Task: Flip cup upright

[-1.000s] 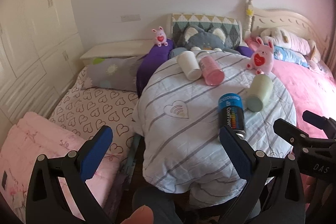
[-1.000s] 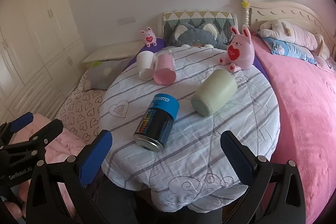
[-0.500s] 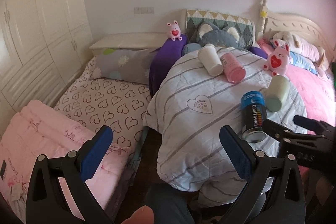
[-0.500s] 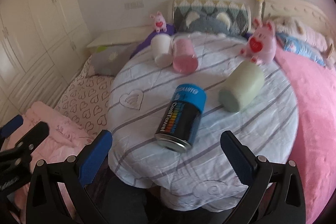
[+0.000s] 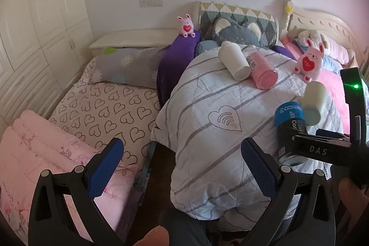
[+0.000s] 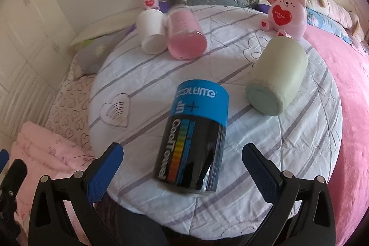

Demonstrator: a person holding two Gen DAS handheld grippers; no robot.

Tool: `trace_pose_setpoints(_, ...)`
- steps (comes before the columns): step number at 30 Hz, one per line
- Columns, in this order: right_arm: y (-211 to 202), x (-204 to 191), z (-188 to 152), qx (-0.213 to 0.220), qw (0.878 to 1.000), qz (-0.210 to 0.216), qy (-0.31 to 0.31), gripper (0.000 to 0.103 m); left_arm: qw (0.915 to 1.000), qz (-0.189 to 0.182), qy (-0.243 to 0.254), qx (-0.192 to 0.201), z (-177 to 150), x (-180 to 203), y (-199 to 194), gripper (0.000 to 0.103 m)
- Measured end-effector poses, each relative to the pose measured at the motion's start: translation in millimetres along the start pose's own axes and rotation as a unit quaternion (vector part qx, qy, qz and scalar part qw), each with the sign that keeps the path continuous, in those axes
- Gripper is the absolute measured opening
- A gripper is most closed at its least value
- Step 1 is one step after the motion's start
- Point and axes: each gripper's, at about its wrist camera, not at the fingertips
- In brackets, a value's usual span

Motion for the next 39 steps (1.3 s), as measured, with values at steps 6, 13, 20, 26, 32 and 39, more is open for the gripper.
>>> trace_pose_setpoints(6,13,0,9,-0.013,1.000,-0.016,0.007,0.103,0.9999,0.001,0.004,-0.014,10,0,20,0.103)
trace_pose_setpoints(13,23,5,18,-0.023,0.999,-0.032,0.016,0.103,0.9995,-0.005,0.007,-0.030,18,1,42,0.103)
trace_pose_setpoints(20,38,9,29,-0.050,0.998,-0.039,0.019,0.088,0.9987,-0.018,0.018,-0.043,19,12,56,0.103)
trace_pose_setpoints(26,52,9,41,-0.090,0.996,-0.019,0.004,0.073,0.9981,-0.027,0.020,-0.051,19,16,61,0.103)
trace_pose_setpoints(32,52,17,44,-0.104,0.994,0.013,-0.012,0.071,0.9981,-0.026,0.016,-0.054,16,15,59,0.103)
trace_pose_setpoints(39,44,17,38,-0.099,0.994,0.036,-0.029,0.071,0.9984,-0.022,0.013,-0.050,10,17,49,0.103)
Point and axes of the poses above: each gripper's, at about its wrist camera, not at the fingertips, and y roughly the way its jaws point, x to its right, z to its top, and after that the axes turned 15 degrees about -x, right-handed
